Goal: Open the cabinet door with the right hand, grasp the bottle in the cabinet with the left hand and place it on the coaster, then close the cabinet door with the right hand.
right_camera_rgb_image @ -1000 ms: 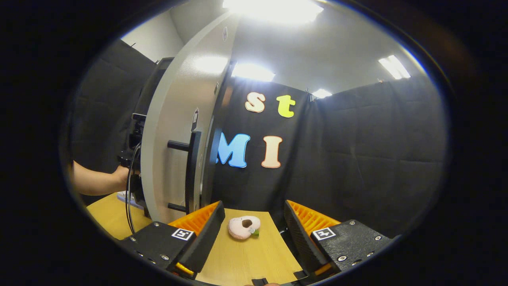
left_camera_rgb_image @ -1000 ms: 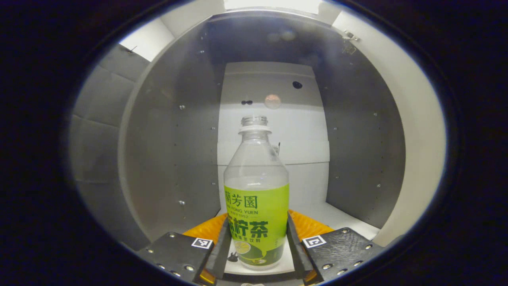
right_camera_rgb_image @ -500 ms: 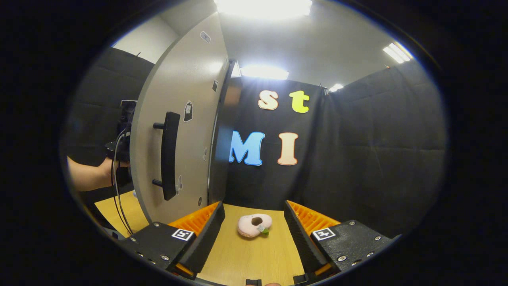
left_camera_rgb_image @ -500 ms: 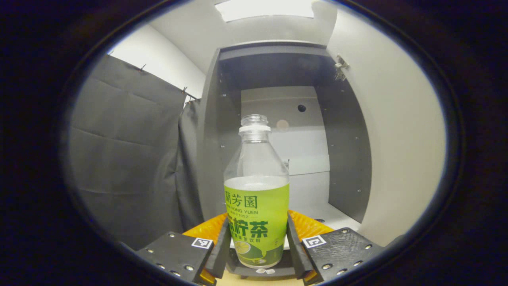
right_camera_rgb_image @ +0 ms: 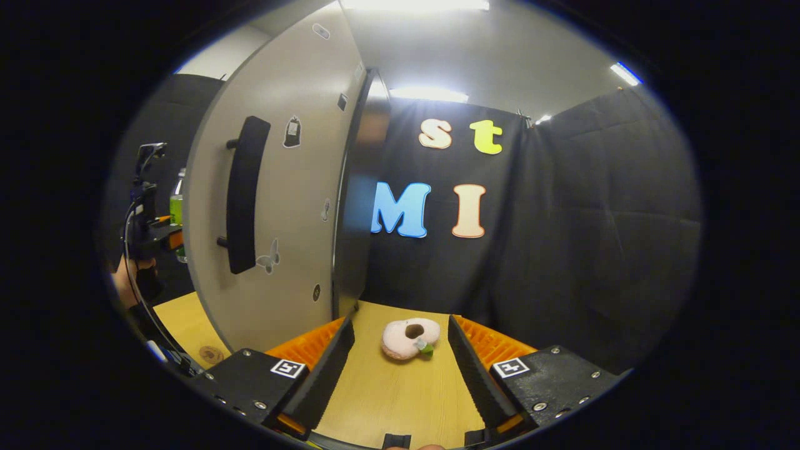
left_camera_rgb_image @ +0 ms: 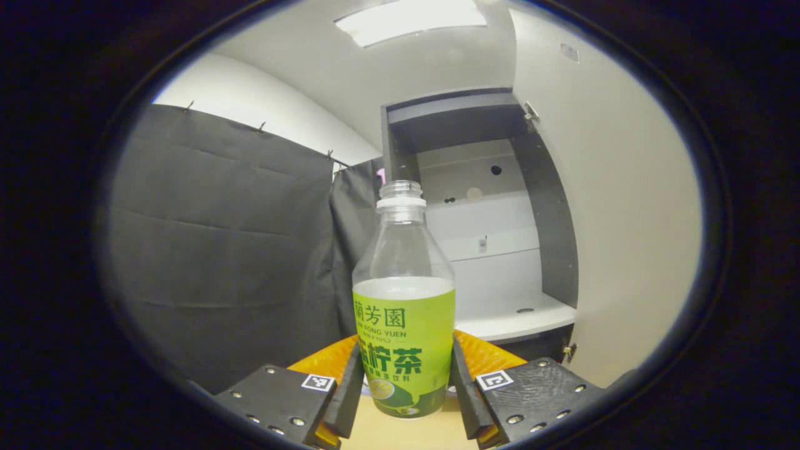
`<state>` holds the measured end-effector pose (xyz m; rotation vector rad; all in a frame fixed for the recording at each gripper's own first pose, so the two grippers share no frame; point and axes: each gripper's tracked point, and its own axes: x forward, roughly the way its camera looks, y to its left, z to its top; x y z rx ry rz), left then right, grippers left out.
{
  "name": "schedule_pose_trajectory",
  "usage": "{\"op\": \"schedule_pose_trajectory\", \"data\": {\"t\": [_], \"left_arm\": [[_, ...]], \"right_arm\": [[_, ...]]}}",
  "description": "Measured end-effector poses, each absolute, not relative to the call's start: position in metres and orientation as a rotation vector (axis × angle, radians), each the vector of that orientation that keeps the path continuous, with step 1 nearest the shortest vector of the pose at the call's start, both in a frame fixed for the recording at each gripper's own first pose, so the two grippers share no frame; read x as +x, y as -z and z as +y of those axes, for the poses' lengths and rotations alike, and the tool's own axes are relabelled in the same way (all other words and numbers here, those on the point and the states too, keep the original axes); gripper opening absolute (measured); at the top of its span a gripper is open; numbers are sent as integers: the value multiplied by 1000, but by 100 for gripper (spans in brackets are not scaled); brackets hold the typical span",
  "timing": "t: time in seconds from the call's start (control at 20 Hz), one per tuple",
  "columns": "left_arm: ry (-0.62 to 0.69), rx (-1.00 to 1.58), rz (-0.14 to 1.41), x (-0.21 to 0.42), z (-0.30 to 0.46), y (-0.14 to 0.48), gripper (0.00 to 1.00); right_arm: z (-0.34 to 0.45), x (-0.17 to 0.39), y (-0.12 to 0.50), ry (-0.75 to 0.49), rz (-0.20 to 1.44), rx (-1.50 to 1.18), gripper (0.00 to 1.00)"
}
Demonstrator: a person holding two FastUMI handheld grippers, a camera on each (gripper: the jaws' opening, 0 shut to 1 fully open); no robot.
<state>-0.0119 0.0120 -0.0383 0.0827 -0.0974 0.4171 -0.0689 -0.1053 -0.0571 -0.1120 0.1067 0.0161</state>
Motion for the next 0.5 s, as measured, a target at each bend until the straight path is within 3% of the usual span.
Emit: {"op": "schedule_pose_trajectory", "data": {"t": [0.25,0.3,0.5], "left_arm": [[-484,96,-58,-50,25,94,73],[-491,87,-60,-58,26,111,66],[-558,104,-55,-91,35,189,67]], "right_arm": [[-117,-51,70,64,111,-144,93],[-116,-48,74,72,110,-158,93],[-95,-48,102,32,130,-226,93]]}}
